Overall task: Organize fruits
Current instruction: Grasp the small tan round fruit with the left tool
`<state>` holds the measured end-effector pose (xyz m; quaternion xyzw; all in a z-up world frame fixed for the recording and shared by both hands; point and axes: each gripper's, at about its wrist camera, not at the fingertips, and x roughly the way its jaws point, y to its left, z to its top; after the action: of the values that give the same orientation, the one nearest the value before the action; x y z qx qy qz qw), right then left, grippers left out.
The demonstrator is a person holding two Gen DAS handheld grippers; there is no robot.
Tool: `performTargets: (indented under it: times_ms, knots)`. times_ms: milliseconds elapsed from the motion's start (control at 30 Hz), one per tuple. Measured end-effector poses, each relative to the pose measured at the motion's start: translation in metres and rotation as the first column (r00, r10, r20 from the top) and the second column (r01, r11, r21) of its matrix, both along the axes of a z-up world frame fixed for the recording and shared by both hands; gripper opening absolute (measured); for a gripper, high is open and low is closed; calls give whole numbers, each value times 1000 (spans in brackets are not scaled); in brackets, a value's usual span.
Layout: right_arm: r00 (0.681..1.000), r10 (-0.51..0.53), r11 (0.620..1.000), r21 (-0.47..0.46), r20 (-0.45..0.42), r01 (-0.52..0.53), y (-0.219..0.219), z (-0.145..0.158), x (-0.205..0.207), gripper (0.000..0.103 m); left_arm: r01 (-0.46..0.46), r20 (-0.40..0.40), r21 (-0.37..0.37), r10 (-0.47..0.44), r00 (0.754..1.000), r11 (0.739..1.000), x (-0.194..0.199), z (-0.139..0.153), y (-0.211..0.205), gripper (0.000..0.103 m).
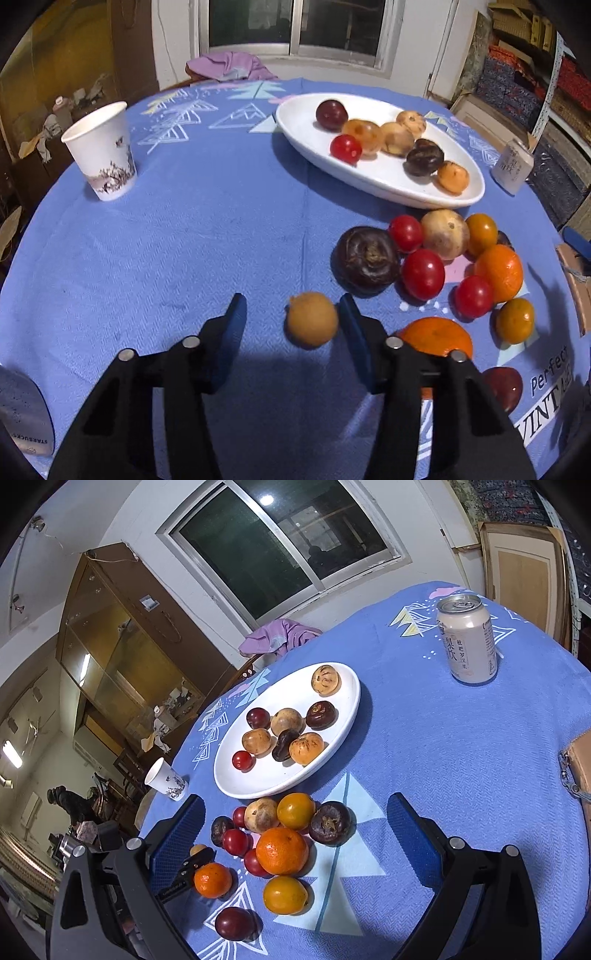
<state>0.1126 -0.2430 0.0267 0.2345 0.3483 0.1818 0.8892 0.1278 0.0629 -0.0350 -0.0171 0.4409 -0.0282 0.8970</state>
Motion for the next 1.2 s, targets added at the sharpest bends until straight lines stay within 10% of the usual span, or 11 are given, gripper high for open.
performTargets:
  times_ms: [700, 967, 1200]
  knots:
    - [999, 44, 996, -73, 24, -42, 13, 4, -6, 100, 71, 51, 24, -72, 996, 997, -12, 1, -18, 25]
    - [980, 199, 931, -319, 29, -180, 58, -8, -38, 99, 82, 86, 9, -83, 993, 997, -18, 7, -17, 25]
    - [965, 246, 844, -469, -91, -260, 92, -46, -39, 45, 76, 90, 24, -78, 993, 997, -19, 8, -19, 25]
